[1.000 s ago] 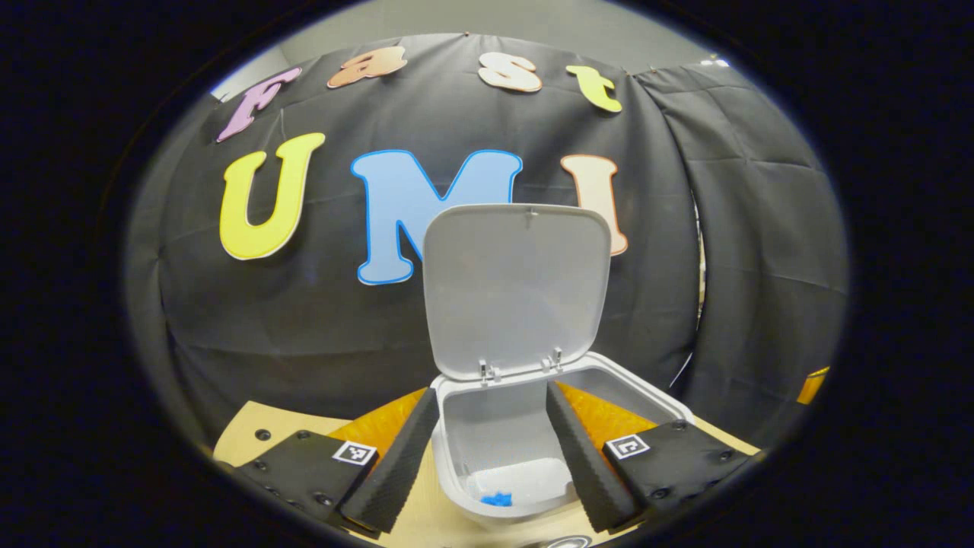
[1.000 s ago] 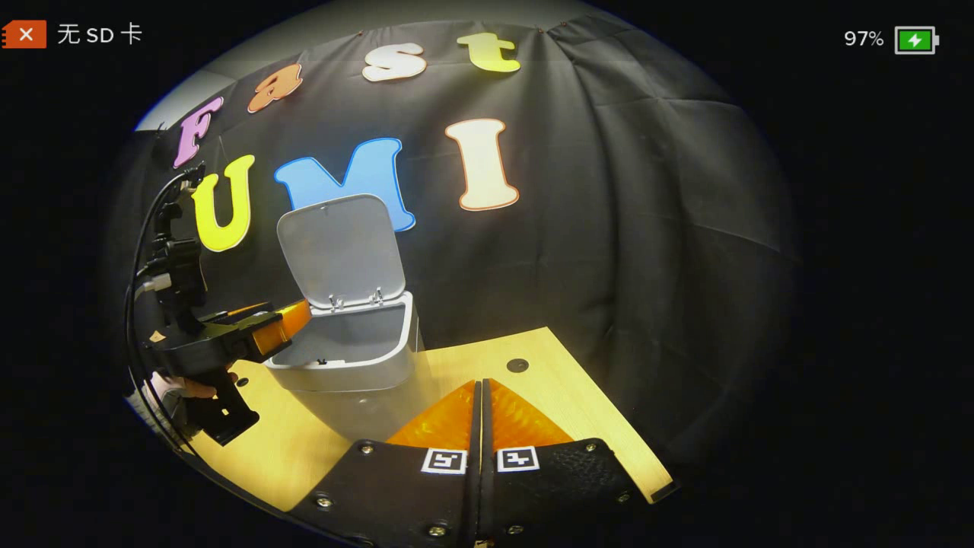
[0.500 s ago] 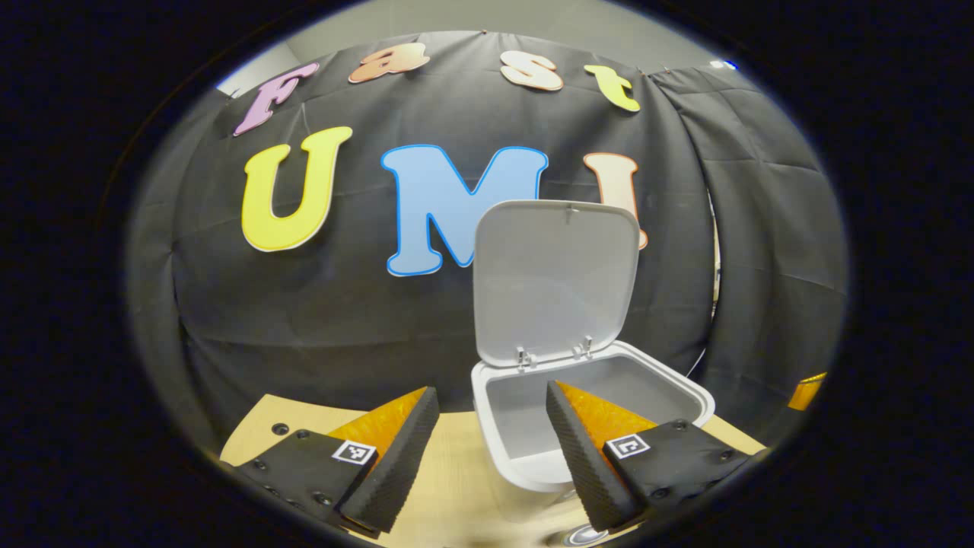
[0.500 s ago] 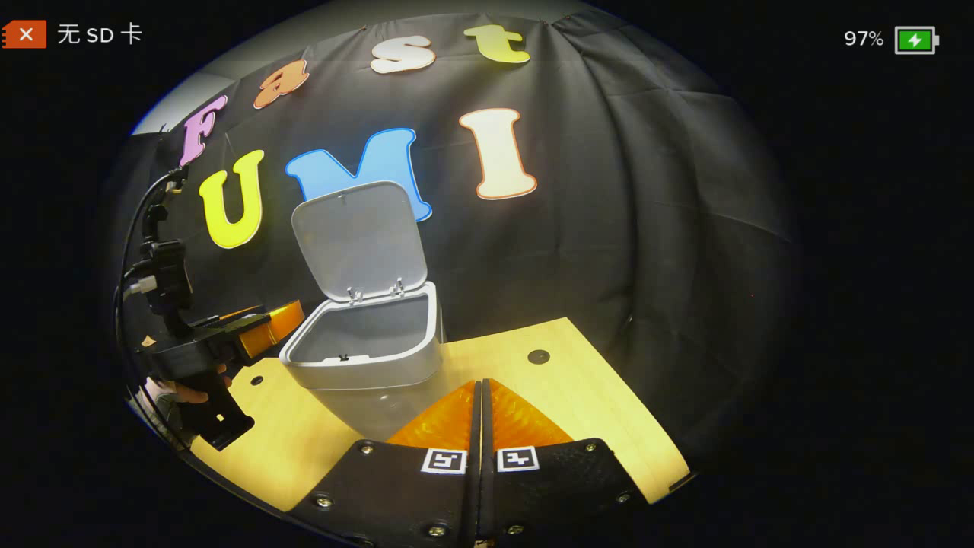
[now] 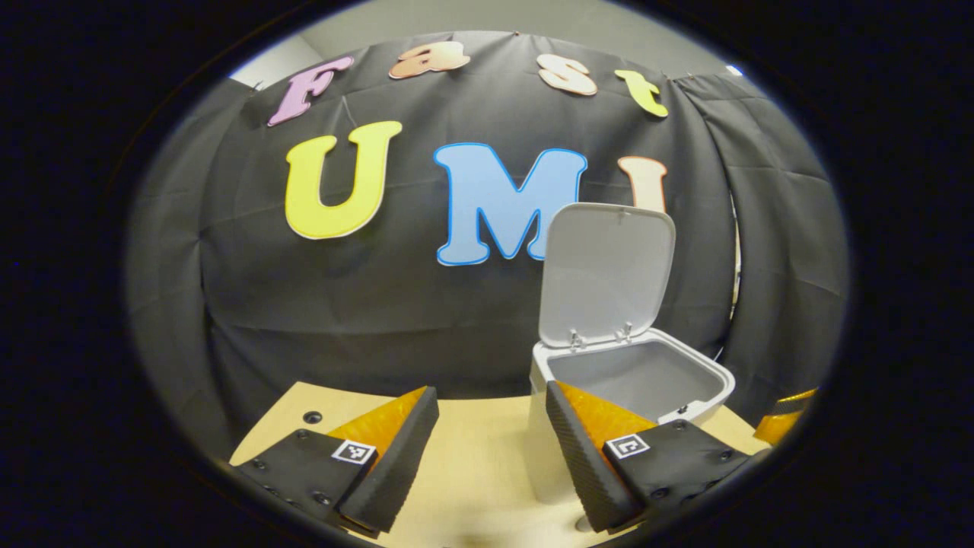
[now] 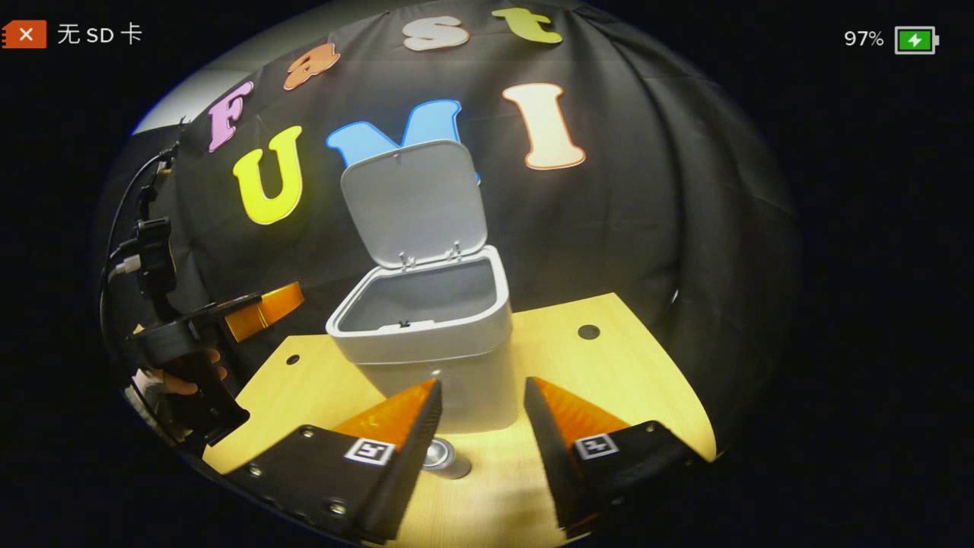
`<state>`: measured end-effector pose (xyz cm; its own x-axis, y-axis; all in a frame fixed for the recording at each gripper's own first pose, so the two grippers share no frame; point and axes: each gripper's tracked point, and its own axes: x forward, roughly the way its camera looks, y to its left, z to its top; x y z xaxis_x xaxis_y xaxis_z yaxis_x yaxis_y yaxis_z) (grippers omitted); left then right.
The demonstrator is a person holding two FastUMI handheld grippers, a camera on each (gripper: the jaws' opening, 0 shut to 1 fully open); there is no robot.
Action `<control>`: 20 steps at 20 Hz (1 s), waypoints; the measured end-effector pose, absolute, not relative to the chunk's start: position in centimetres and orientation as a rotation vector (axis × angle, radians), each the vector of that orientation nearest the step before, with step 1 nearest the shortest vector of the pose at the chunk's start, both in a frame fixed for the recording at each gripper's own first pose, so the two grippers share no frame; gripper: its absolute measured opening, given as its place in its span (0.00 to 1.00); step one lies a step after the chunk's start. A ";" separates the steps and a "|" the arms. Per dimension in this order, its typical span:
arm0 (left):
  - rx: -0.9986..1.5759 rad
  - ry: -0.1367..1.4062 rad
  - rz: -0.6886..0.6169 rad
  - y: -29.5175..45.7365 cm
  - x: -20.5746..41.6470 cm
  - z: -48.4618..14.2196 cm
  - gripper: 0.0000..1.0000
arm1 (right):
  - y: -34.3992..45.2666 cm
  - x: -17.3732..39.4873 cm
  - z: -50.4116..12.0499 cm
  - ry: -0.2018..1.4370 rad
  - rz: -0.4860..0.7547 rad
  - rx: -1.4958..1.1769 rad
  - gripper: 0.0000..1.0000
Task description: Press the lid of the desktop garbage bin to open it, pick up the crumpled paper on the desktop and throw it into the bin, then pick up the pop can on the desktop and drop it into the bin, and finally close the garbage bin lid.
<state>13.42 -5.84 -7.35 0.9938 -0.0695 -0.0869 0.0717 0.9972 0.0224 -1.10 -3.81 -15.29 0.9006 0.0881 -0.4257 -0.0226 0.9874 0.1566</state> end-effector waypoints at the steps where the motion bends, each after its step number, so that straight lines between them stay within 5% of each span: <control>1: 0.020 0.088 -0.060 -5.2 13.1 -7.5 0.97 | -3.2 -1.0 -15.6 0.458 0.071 0.144 0.79; 5: -0.011 0.105 -0.020 -2.8 11.4 -8.0 0.97 | -1.4 -0.9 -17.8 0.498 0.101 0.100 0.98; 20: -0.049 0.142 0.150 5.8 6.5 -9.8 0.95 | 3.5 0.8 -27.4 0.701 0.210 -0.061 0.99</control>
<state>6.54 5.78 -9.79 0.9788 0.1457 -0.1443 -0.1526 0.9876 -0.0381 0.81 3.51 -27.37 0.7440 0.1712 -0.6459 -0.2118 0.9772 0.0150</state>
